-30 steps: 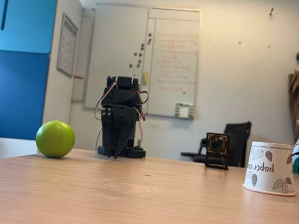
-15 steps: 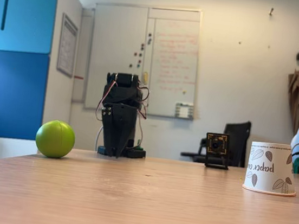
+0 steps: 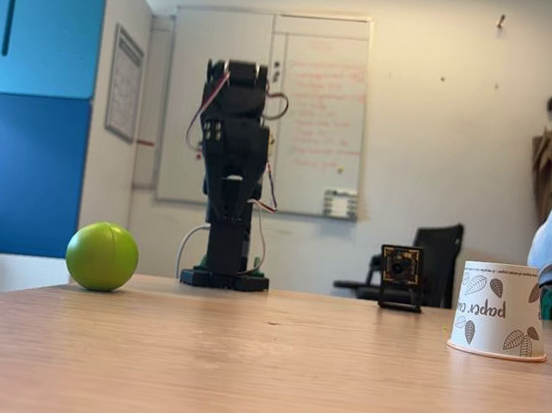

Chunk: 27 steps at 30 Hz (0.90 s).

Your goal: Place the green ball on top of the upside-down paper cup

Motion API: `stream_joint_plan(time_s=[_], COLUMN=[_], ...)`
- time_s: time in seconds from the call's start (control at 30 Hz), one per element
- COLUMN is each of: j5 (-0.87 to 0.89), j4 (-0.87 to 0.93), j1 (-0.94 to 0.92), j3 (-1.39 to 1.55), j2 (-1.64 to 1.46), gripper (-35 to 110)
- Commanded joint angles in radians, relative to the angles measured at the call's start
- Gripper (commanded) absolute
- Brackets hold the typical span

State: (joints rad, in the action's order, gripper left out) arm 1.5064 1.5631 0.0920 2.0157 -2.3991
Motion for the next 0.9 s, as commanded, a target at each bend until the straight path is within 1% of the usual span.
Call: stream_joint_plan(time_s=[0.0,0.13,0.23,0.37,0.57,0.7,0.8,0.87], j5=[0.003,0.006,-0.012,0.003,0.006,0.009,0.009,0.011], j4=[0.086,0.241,0.265,0.264,0.262,0.261,0.239,0.199], j1=[-0.026,-0.109,-0.186,-0.273,-0.419,-0.474,-0.472,-0.456], j3=[-0.284,-0.538,-0.6,-0.586,-0.497,-0.433,-0.38,-0.356], j2=[0.081,0.186,0.235,0.282,0.331,0.371,0.41,0.436], gripper=[0,0,0,6,10,13,21,29])
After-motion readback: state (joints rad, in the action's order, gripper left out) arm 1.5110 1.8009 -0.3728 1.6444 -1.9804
